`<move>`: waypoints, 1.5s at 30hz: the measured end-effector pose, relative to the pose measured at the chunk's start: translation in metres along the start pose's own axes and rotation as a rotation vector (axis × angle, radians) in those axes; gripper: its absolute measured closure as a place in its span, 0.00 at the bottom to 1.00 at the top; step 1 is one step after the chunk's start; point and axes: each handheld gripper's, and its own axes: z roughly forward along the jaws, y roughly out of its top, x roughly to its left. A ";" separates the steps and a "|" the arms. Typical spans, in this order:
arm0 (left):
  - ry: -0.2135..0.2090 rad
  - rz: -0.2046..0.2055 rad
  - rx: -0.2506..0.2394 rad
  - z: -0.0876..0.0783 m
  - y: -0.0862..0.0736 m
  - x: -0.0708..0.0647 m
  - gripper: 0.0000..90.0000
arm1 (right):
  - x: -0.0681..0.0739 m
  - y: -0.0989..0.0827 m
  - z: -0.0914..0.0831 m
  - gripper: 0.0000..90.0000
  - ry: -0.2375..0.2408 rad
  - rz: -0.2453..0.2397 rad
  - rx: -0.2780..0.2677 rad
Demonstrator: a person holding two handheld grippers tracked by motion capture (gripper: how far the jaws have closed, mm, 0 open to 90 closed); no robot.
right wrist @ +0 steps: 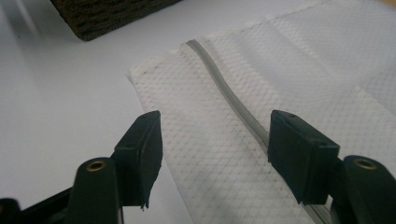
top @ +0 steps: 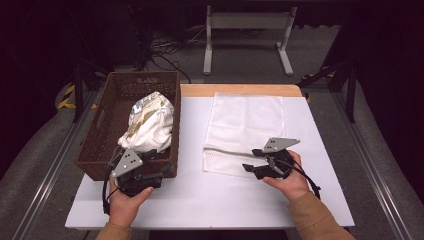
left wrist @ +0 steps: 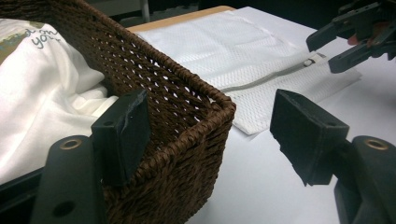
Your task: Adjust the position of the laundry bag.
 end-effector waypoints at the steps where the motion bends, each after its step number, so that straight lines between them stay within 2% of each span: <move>1: -0.004 -0.003 0.002 0.000 -0.001 0.001 0.32 | 0.001 -0.001 0.006 0.40 0.002 -0.002 0.024; 13: -0.014 -0.007 0.002 0.001 0.000 0.000 0.31 | 0.004 -0.008 0.029 0.42 0.031 -0.022 0.134; 23: -0.020 -0.009 0.001 0.002 0.000 0.001 0.29 | 0.005 -0.012 0.040 0.45 0.053 -0.026 0.172; 28: -0.022 -0.013 0.000 0.002 0.000 0.001 0.29 | 0.006 -0.014 0.043 0.51 0.057 -0.023 0.178; 32: -0.023 -0.016 -0.002 0.002 0.000 0.001 0.28 | 0.007 -0.013 0.044 0.62 0.031 -0.040 0.176; 34: -0.023 -0.017 -0.003 0.002 0.000 0.001 0.28 | 0.006 -0.013 0.043 0.74 0.021 -0.042 0.178; 38: -0.024 -0.018 -0.004 0.002 0.000 0.001 0.28 | 0.004 -0.013 0.042 0.93 0.019 -0.034 0.177; 42: -0.025 -0.021 -0.005 0.002 0.000 0.001 0.28 | 0.003 -0.013 0.042 1.00 0.021 -0.031 0.172; 45: -0.026 -0.023 -0.006 0.002 0.000 0.000 0.28 | 0.002 -0.013 0.042 1.00 0.019 -0.025 0.168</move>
